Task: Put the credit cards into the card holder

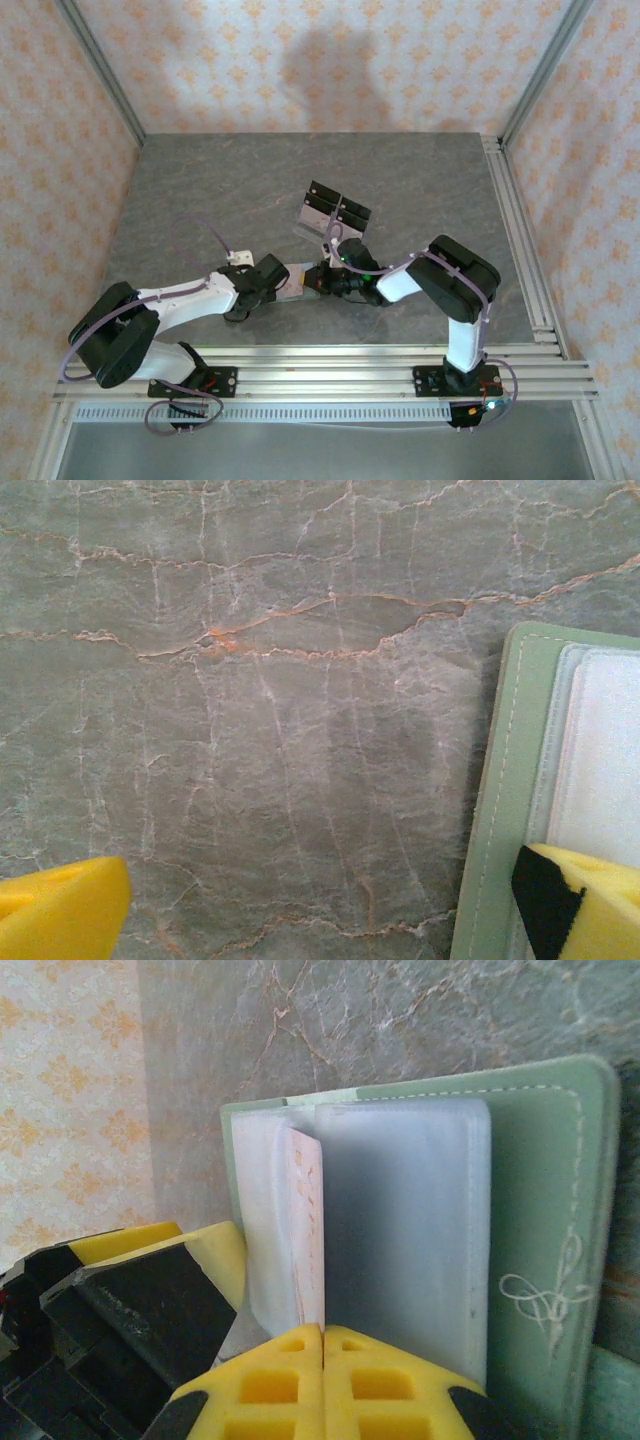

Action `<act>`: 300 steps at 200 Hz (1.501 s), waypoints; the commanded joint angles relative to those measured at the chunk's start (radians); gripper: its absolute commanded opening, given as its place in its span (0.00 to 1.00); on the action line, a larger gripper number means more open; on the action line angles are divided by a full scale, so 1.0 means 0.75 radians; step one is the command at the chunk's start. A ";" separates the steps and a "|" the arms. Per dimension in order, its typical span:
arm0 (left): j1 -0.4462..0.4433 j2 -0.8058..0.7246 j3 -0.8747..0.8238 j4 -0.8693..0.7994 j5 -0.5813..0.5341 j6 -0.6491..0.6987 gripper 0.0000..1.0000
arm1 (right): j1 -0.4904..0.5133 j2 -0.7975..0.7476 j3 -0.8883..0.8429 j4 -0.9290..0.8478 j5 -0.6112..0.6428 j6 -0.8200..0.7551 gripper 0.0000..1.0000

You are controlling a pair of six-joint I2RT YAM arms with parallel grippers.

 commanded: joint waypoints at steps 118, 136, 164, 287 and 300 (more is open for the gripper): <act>0.013 -0.003 -0.022 -0.046 -0.026 -0.022 1.00 | 0.021 0.064 0.077 0.019 -0.032 0.017 0.00; 0.012 -0.005 -0.018 -0.048 -0.027 -0.020 1.00 | 0.022 0.069 0.088 0.000 -0.044 0.015 0.00; 0.013 -0.013 0.003 -0.061 -0.026 -0.012 1.00 | 0.027 0.074 0.120 -0.064 -0.063 -0.007 0.00; 0.140 -0.089 0.126 -0.221 -0.093 0.014 1.00 | 0.027 -0.076 0.255 -0.529 -0.037 -0.204 0.38; 0.169 -0.097 0.106 -0.224 -0.085 0.022 1.00 | 0.027 -0.114 0.285 -0.626 -0.016 -0.251 0.41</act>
